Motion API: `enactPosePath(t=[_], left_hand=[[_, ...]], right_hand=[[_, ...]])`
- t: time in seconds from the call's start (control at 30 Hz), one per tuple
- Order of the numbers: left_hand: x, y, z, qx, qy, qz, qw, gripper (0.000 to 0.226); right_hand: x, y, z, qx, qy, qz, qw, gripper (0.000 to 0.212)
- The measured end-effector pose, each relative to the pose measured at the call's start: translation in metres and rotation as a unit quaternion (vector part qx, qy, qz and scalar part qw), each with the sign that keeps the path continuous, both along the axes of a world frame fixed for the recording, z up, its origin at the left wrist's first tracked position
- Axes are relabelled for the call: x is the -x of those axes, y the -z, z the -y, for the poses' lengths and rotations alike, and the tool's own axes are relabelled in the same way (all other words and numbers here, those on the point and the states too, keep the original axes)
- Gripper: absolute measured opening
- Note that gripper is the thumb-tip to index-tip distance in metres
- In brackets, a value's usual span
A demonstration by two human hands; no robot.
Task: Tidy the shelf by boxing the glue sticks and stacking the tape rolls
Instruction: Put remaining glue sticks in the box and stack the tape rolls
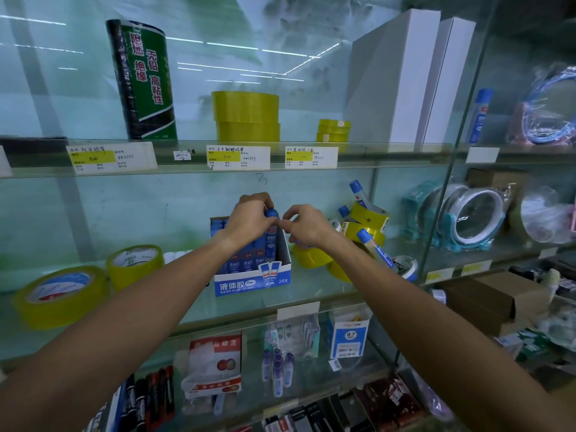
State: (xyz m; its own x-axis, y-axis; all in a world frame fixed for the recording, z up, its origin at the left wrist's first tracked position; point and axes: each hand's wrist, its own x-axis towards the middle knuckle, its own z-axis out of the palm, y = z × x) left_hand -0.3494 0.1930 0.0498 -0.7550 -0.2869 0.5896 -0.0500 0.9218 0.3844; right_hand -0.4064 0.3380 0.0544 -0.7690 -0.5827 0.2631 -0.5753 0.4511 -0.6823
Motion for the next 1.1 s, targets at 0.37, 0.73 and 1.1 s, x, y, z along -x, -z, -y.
enactPosePath(t=[0.37,0.73,1.1], left_hand=[[0.002,0.017,-0.004,0.081,-0.083,0.067,0.991,0.021],[-0.008,0.022,-0.013,0.136,-0.077,0.002,0.988,0.030],[-0.015,0.014,-0.028,0.129,-0.035,-0.020,0.991,0.021]], right_hand=[[0.012,0.024,-0.031,-0.053,0.044,-0.051,0.996,0.018],[0.056,0.039,-0.099,-0.158,0.291,-0.112,0.937,0.033],[0.069,0.050,-0.108,-0.145,0.292,-0.149,0.933,0.017]])
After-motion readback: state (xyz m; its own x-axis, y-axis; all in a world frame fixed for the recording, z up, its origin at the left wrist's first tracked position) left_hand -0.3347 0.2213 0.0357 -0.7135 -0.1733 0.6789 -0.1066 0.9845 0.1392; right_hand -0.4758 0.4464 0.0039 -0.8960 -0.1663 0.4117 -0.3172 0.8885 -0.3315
